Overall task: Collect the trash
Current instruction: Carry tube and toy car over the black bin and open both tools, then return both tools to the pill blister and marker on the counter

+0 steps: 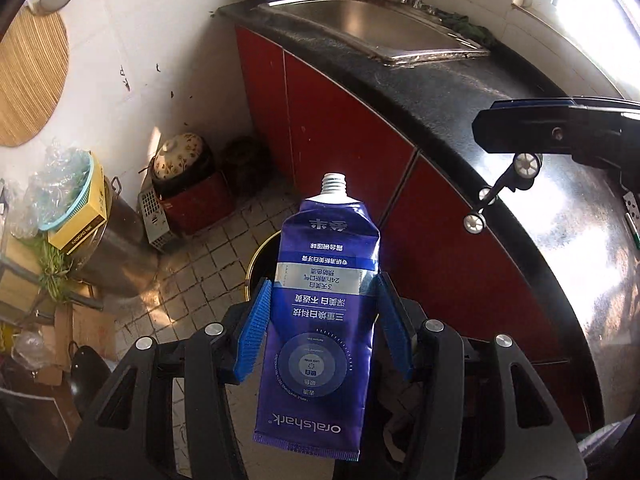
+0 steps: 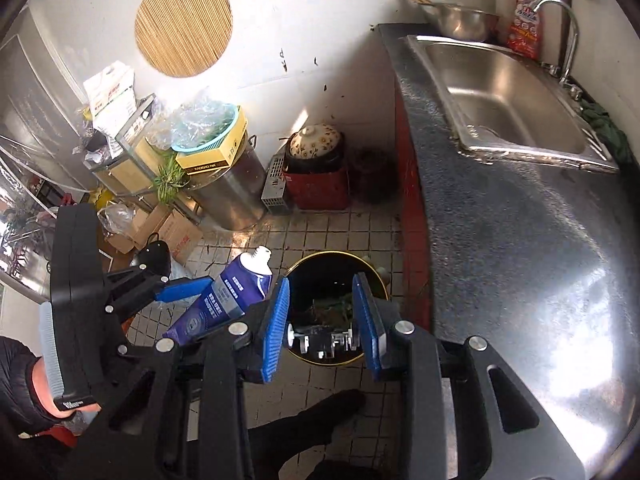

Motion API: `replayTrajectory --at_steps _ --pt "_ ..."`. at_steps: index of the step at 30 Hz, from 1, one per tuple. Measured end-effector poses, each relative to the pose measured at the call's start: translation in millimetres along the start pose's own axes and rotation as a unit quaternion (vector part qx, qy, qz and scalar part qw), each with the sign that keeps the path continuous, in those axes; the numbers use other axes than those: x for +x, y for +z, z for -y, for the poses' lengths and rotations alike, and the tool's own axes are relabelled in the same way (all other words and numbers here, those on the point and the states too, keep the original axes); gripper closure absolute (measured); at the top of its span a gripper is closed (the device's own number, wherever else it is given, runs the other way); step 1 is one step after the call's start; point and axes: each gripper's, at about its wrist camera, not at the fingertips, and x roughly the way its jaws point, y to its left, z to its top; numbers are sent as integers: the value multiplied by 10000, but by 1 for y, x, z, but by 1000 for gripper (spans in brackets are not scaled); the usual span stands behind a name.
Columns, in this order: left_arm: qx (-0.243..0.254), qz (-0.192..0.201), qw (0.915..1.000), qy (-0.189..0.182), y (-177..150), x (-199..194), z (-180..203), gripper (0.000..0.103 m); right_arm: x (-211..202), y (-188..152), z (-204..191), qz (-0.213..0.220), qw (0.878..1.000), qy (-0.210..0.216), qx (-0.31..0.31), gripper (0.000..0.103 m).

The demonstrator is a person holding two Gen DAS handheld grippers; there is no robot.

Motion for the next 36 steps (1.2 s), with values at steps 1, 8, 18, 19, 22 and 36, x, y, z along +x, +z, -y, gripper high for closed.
replayTrajectory --at_steps 1,8,18,19,22,36 --pt "-80 -21 10000 -31 -2 10 -4 51 14 3 -1 -95 10000 17 14 70" --pt "-550 -184 9982 -133 -10 75 -26 51 99 9 0 -677 9976 -154 -63 70" --pt "-777 -281 9962 -261 -11 109 -41 51 141 15 5 -1107 9937 -150 91 50" --pt "-809 -288 9958 -312 -11 110 -42 44 140 15 6 -1086 9939 -157 122 39" --pt "-867 -211 9958 -193 -11 110 -45 15 132 18 8 -955 9952 -147 161 25" --pt "-304 -16 9994 142 13 50 -15 14 2 4 32 -55 9977 -236 637 16"
